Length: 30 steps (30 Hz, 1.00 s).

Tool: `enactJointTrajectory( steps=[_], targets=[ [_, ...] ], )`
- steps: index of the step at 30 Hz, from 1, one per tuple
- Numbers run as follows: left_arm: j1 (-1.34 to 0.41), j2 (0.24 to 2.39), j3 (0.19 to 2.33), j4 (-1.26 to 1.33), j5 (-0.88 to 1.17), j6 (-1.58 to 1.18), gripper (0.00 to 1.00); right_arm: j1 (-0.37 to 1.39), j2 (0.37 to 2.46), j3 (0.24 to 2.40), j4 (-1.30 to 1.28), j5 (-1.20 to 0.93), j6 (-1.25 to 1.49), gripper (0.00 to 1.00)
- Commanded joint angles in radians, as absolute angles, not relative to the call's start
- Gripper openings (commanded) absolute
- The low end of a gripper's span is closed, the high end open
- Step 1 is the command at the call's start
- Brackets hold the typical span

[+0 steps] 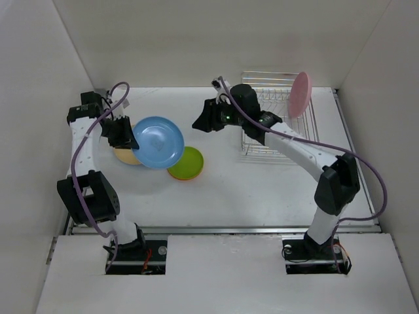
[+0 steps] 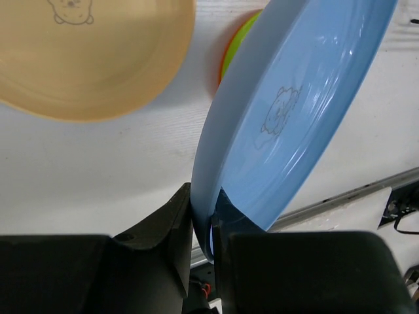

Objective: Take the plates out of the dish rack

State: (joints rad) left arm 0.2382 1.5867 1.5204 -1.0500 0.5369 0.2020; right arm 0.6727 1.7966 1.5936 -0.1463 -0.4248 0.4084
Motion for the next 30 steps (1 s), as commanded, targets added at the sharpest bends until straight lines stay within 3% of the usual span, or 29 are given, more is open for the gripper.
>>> enactJointTrajectory(
  steps=[1, 11, 23, 25, 30],
  targets=[
    [0.247, 1.572, 1.522, -1.031, 0.538, 0.176, 0.0, 0.67, 1.671, 1.606, -0.161, -0.356, 0.374, 0.48],
    [0.343, 1.73, 1.578, -0.937, 0.483, 0.114, 0.0, 0.67, 1.591, 1.595, -0.313, -0.209, 0.302, 0.51],
    [0.416, 1.95, 1.631, -0.818, 0.442, -0.006, 0.0, 0.67, 1.456, 1.456, -0.232, -0.19, 0.293, 0.51],
    [0.416, 1.985, 1.644, -0.827, 0.405, -0.015, 0.13, 0.67, 1.447, 1.447, -0.232, -0.19, 0.293, 0.51],
    [0.416, 1.982, 1.6, -0.815, 0.312, -0.04, 0.18, 0.67, 1.437, 1.437, -0.232, -0.19, 0.293, 0.51]
  ],
)
